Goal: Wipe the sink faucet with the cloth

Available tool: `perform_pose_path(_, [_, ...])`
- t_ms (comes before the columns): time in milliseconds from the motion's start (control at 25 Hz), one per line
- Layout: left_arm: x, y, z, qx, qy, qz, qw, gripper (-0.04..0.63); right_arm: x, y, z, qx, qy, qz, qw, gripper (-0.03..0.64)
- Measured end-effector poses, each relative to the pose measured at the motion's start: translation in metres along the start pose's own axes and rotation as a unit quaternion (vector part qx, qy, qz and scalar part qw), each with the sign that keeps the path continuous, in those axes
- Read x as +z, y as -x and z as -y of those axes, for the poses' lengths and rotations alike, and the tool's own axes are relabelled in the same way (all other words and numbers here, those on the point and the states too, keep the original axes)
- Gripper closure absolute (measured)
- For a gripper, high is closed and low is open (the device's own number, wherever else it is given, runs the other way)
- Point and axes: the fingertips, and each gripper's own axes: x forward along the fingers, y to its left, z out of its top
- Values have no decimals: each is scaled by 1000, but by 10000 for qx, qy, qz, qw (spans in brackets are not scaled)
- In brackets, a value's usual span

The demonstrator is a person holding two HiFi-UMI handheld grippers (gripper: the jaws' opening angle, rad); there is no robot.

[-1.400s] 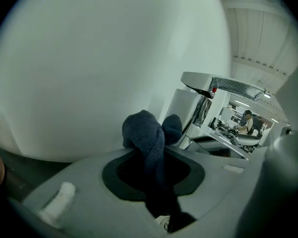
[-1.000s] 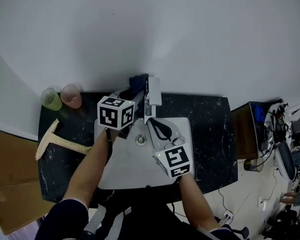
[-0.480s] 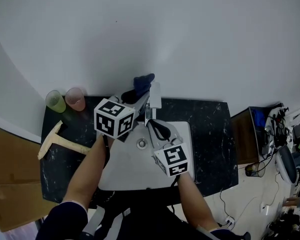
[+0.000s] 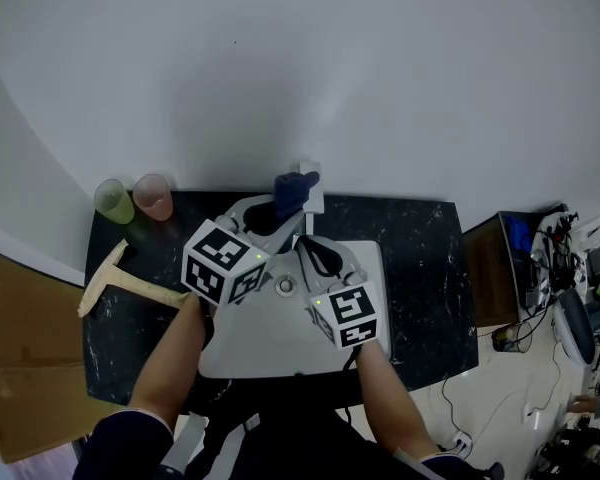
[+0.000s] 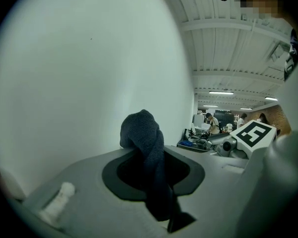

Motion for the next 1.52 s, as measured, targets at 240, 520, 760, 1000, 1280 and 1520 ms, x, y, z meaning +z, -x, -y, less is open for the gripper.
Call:
perform_pose_path(240, [11,-3,-21,345,47,164,9993,514,0,0,-1,-28,-10,11,10000,611])
perform_pose_path(520, [12,-31,-62,791,346,214,9960,514,-1,1,-1,-29,-56,-2,10000,611])
perform_pose_path(760, [-21,-42,-81,972,866,-8,9915,514,1,1,0,-29,-81,99,9999,611])
perform_pose_path(1000, [-60,-49,-90,1007,1401,-311,9845,514,1,2,0,-34,-144,153,9998,611])
perform_pose_path(1280, [-96,-54,-95,1091,1703,-822,9759,514,1,2,1,-27,-161,181,9997,611])
perform_pose_path(1520, [-112,-51,-93,1109,1873,-997,9709,511,0,2,0,-39,-150,171,9997,611])
